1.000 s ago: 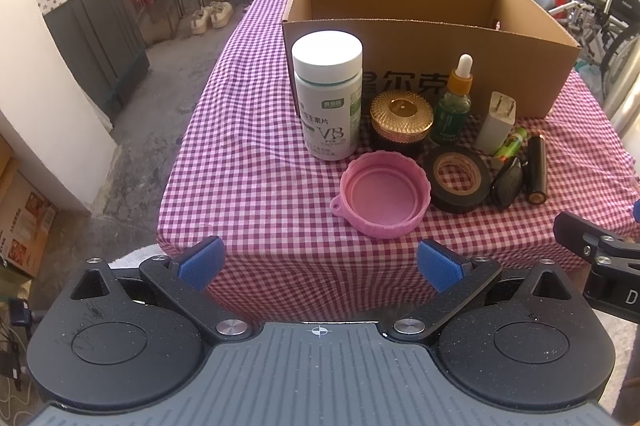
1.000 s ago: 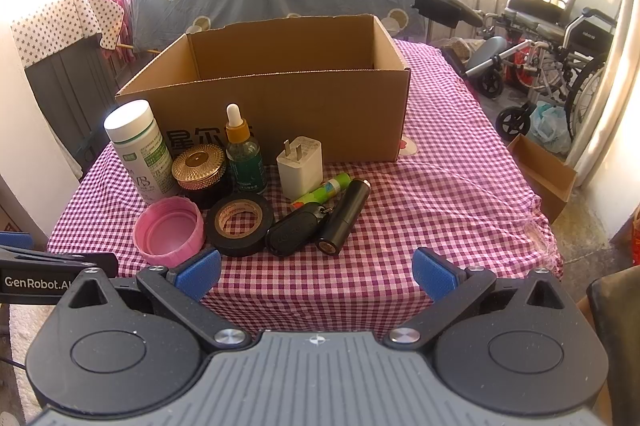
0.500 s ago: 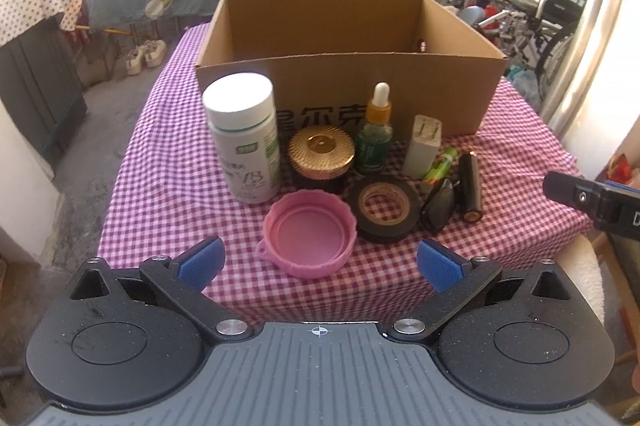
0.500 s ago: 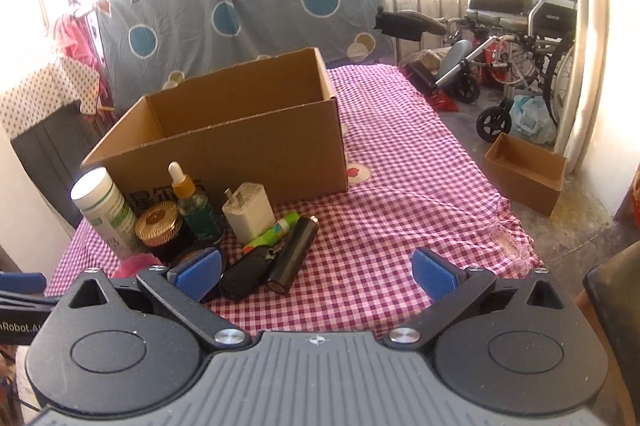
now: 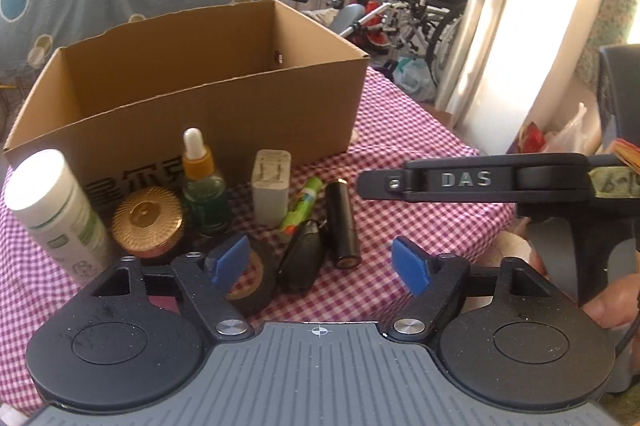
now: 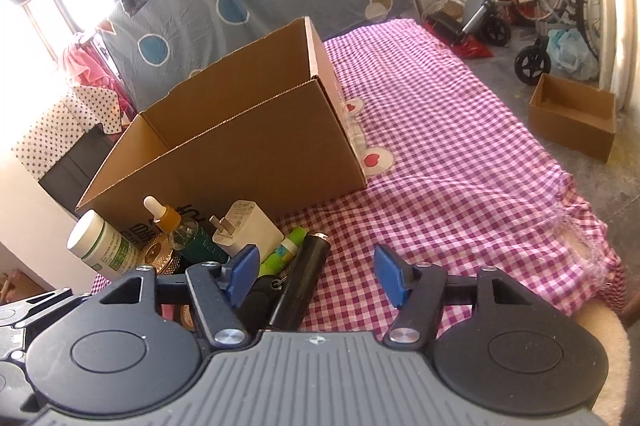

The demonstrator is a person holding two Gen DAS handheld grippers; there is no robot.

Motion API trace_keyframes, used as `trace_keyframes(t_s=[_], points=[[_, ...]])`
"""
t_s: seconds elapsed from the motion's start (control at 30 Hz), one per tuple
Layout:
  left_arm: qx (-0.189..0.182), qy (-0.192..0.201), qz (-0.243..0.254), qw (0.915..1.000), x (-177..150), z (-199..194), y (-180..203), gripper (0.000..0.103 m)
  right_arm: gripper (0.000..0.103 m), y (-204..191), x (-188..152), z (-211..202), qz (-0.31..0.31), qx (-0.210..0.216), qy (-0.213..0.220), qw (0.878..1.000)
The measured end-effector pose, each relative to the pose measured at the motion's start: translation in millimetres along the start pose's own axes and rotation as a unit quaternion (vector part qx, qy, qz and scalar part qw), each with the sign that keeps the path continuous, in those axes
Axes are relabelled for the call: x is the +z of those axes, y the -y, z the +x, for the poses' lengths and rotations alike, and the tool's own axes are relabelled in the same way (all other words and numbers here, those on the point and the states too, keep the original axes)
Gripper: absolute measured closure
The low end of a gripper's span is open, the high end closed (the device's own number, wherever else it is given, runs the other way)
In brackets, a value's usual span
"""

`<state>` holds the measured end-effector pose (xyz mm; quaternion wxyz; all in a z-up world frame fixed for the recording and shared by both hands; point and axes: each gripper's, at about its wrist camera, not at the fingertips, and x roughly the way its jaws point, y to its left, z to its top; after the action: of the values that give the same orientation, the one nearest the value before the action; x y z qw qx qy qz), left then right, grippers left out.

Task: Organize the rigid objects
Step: 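Reach the right gripper to the black cylinder and close on it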

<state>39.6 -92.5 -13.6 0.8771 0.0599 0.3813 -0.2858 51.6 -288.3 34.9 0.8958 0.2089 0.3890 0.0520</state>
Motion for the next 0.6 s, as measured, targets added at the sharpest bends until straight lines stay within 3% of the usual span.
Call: trace_keyframes(t_s=[0.1,0.2,0.43,0.6], points=[[-0.014,-0.009,0.014,0.9998,2,9,7,0.037,0.053,-2,2,13,-0.01,0.011,-0.017,1.0],[-0.03,-0.02,0.023,0.9991,4,17,12,0.049,0.072,-2,5,24,-0.014,0.019,-0.033,0.999],[-0.041,-0.036,0.032,0.998,8,31,20,0.069,0.08,5,5,36,-0.014,0.029,-0.058,0.998],[-0.038,-0.05,0.037,0.9973,9,40,26,0.07,0.08,17,6,29,0.005,0.028,-0.056,0.998]])
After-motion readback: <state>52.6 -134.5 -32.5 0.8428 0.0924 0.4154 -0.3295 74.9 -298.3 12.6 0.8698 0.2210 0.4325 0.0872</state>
